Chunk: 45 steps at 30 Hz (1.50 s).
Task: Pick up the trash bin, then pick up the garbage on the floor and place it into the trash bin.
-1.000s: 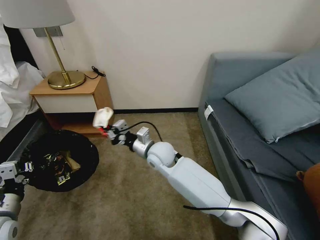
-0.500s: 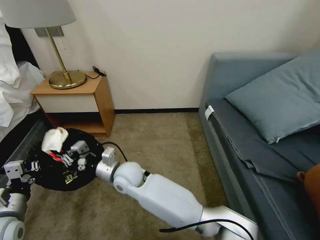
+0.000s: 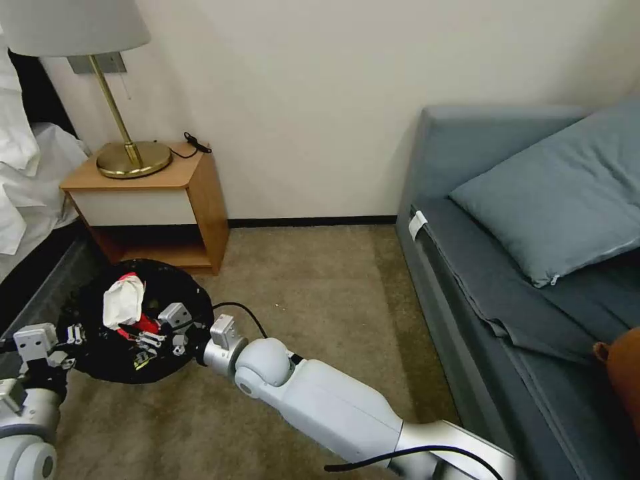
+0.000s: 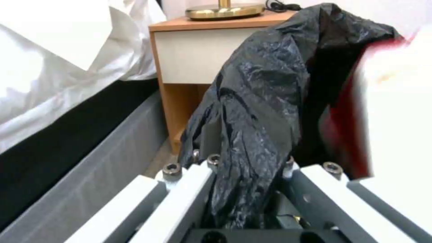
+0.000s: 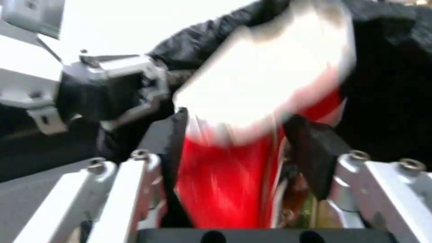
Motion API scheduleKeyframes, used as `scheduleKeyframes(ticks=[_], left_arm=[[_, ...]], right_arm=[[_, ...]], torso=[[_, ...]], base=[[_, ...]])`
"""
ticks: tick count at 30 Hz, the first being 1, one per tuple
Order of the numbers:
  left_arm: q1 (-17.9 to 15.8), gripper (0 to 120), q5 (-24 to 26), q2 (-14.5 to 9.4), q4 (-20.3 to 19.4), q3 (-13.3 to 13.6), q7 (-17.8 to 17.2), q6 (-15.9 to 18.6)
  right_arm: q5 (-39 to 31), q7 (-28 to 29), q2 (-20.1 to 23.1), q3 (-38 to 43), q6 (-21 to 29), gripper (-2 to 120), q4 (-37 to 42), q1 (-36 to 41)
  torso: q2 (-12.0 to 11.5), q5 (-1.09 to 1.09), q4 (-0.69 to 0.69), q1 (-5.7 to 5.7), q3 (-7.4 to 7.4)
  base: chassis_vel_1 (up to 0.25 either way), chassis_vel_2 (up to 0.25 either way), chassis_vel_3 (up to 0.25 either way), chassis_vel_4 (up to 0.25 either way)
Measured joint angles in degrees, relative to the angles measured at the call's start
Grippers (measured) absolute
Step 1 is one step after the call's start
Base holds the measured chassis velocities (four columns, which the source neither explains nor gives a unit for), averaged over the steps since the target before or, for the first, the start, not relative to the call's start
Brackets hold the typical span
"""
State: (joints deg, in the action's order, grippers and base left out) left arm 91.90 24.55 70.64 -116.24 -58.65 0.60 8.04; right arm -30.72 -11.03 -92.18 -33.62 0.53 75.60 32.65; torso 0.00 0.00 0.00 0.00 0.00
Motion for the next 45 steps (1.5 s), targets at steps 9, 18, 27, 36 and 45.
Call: scheduleKeyframes(ticks=[9, 18, 27, 36, 45], left_arm=[[-1.6, 3, -0.5, 0.1, 1.5, 0.8, -0.5, 0.3], [-3.7, 3, 3.2, 1.2, 4.4, 1.2, -2.3, 0.6], [-8.1, 3, 21.4, 5.1, 6.7, 3.4, -14.5, 4.5], [-12.0, 3, 34.4, 5.2, 10.2, 4.3, -26.3, 7.6], [-12.1, 3, 35.4, 2.2, 14.6, 3.6, -29.8, 9.2]], right_arm=[[2.7, -0.6, 2.2, 0.4, 0.8, 91, 3.2, 0.4], [-0.3, 4.5, 3.5, 7.1, 3.8, 100, 7.0, -0.6], [-1.3, 8.0, 7.9, 16.0, 4.8, 100, 10.6, 0.7], [1.7, 8.5, 11.2, 19.5, 4.9, 100, 13.8, 8.1], [4.4, 9.5, 10.8, 21.5, 5.0, 100, 15.9, 15.2]], torso=[[0.0, 0.0, -0.01, 0.0, 0.0], [0.0, 0.0, 0.0, 0.0, 0.0], [0.0, 0.01, 0.0, 0.0, 0.0], [0.0, 0.0, 0.0, 0.0, 0.0], [0.0, 0.0, 0.02, 0.0, 0.0]], base=[[0.0, 0.0, 0.0, 0.0], [0.0, 0.0, 0.0, 0.0], [0.0, 0.0, 0.0, 0.0], [0.0, 0.0, 0.0, 0.0], [0.0, 0.0, 0.0, 0.0]])
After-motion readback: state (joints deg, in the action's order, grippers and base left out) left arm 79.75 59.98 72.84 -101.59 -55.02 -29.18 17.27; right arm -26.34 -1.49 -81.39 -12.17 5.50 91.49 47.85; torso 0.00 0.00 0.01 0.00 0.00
